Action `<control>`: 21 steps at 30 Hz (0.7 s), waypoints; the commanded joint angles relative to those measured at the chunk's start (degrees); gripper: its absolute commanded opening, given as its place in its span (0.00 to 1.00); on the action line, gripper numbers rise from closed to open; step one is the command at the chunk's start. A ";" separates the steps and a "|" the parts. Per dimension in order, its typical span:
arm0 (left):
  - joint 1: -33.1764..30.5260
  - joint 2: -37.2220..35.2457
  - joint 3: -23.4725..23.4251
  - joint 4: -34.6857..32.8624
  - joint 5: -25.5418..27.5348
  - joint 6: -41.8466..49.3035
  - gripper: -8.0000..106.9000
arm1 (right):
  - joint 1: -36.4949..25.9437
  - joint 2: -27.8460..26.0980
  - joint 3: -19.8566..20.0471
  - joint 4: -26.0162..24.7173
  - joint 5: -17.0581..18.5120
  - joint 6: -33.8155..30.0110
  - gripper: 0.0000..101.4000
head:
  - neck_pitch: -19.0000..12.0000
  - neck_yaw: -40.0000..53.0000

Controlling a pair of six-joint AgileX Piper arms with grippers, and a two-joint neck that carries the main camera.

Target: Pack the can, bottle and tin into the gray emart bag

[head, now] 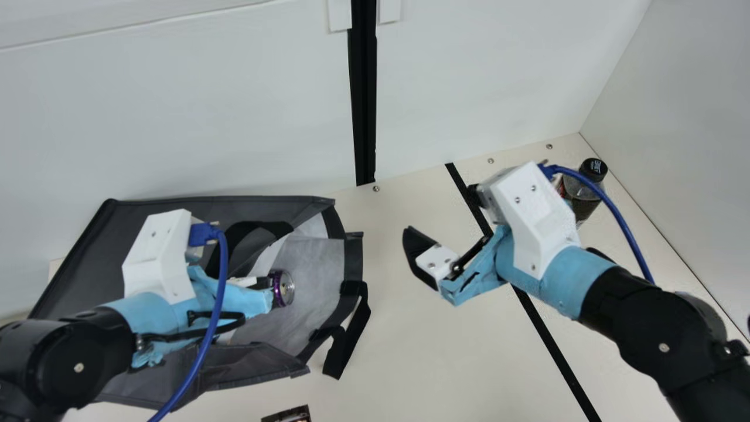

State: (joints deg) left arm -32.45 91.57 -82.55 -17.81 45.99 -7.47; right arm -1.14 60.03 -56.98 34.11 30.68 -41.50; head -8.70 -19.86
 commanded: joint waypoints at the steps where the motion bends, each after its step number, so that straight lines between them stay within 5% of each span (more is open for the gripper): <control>1: 0.00 0.00 0.00 0.00 0.00 0.00 0.16 | -1.09 -0.49 -0.15 -1.64 0.15 1.02 0.90 | -1.30 -0.14; 21: 0.00 0.00 0.00 0.00 0.00 0.00 0.16 | -8.29 -4.78 -2.98 -23.04 3.99 16.69 0.90 | -1.30 -0.14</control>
State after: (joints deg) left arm -32.45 91.57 -82.55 -17.81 45.99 -7.47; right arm -9.34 55.31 -59.78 13.80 34.30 -26.49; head -8.70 -19.86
